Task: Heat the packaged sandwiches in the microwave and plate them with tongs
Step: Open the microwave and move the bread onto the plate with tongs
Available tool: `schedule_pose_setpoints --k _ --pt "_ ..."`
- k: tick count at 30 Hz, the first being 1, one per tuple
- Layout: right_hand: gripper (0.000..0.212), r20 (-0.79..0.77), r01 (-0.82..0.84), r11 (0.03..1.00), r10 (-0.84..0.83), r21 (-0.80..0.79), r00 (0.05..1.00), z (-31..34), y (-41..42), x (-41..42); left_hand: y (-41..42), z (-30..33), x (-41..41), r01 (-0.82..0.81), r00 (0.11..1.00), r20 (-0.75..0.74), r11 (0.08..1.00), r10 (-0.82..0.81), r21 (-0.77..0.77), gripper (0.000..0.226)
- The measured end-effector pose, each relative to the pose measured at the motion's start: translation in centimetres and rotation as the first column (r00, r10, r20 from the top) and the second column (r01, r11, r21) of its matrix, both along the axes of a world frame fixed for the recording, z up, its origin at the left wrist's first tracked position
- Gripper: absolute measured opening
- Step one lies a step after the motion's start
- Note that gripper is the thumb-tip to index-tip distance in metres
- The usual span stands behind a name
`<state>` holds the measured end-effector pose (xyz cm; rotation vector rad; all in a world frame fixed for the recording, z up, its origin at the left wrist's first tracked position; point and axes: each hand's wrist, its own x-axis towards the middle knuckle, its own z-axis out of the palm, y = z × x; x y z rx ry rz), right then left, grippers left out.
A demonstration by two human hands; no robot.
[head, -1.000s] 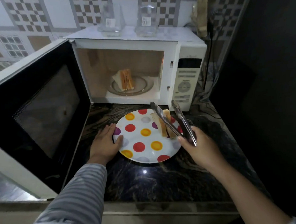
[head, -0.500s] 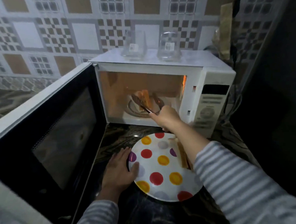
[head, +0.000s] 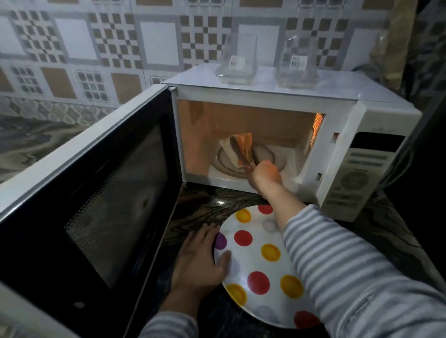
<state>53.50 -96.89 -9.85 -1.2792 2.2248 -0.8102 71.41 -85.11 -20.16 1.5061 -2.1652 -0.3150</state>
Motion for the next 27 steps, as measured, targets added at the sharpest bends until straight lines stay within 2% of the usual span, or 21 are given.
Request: schedule_pose_setpoints --k 4,7,10,14,16,21,24,27 --pt "0.041 -0.073 -0.001 1.000 0.001 0.003 0.997 -0.1 0.2 0.0 0.0 -0.1 0.0 0.006 1.000 -0.014 1.000 -0.006 0.006 0.087" --pt "0.041 -0.056 0.000 1.000 0.000 0.005 0.998 0.0 0.4 0.0 0.0 -0.2 0.0 0.015 1.000 -0.011 1.000 -0.015 0.007 0.086" --pt "0.036 0.032 0.004 1.000 -0.004 0.000 0.999 0.1 1.3 -0.1 -0.1 -0.3 0.1 0.012 1.000 0.000 1.000 -0.012 0.004 0.084" --pt "0.040 0.306 0.061 0.996 -0.039 -0.064 0.951 0.3 3.0 -0.3 -0.3 -0.3 0.0 0.010 1.000 0.030 1.000 -0.011 0.015 0.086" --pt "0.041 0.355 0.061 0.996 -0.033 -0.068 0.934 1.1 4.8 -0.5 -0.1 -0.2 -0.1 0.002 1.000 0.027 1.000 -0.002 0.024 0.089" --pt "0.029 0.215 -0.046 0.990 0.075 -0.137 0.974 2.4 12.7 -0.9 0.4 0.5 -0.3 -0.012 1.000 0.018 0.998 0.011 0.065 0.095" --pt "0.025 0.189 -0.074 0.978 0.111 -0.193 0.976 0.7 17.7 -1.2 0.4 0.3 -0.3 0.000 1.000 0.018 0.997 -0.001 0.072 0.097" --pt "0.020 0.092 -0.074 0.980 0.093 -0.187 0.991 -1.4 22.4 -1.6 0.5 0.1 -0.2 0.007 0.999 0.033 0.997 -0.010 0.078 0.098"
